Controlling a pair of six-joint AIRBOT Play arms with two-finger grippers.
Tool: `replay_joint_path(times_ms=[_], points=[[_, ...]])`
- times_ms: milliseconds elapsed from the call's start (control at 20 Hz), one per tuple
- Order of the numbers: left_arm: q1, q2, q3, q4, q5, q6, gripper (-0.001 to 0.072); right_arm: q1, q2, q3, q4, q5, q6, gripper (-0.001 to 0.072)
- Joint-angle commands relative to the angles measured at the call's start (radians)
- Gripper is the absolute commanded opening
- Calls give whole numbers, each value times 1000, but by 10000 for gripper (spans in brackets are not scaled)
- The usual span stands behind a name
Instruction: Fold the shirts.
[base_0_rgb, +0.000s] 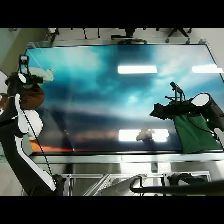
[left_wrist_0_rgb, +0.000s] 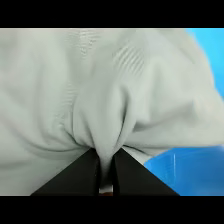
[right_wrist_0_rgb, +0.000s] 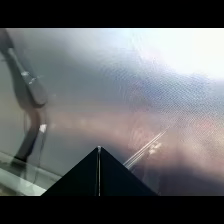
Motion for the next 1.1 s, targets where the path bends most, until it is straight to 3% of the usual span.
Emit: replay_joint_path(times_ms=[0,100,400,650,850,900,950,1000,1050], points=[[-54,148,18,-81,-44,-39,13,1,-2,0,3,0,-25,27],[-108,276,18,-215,-98,-34,13,1,-2,0,3,-2,-34,26],[-293,596,7,-429,-481,-59,13,0,1,5,3,-6,-138,24],[-457,742,-265,-475,-576,-151,14,0,12,6,7,-4,-145,27],[-612,698,-492,-476,-541,-177,18,0,12,6,32,-1,-145,30],[-643,672,-525,-476,-528,-193,20,0,12,6,53,0,-145,111],[-669,641,-540,-477,-524,-201,21,0,12,6,71,0,-145,279],[-686,612,-534,-478,-539,-213,182,0,12,6,92,0,-146,324],[-694,585,-511,-478,-578,-237,563,0,12,6,105,1,-152,324]])
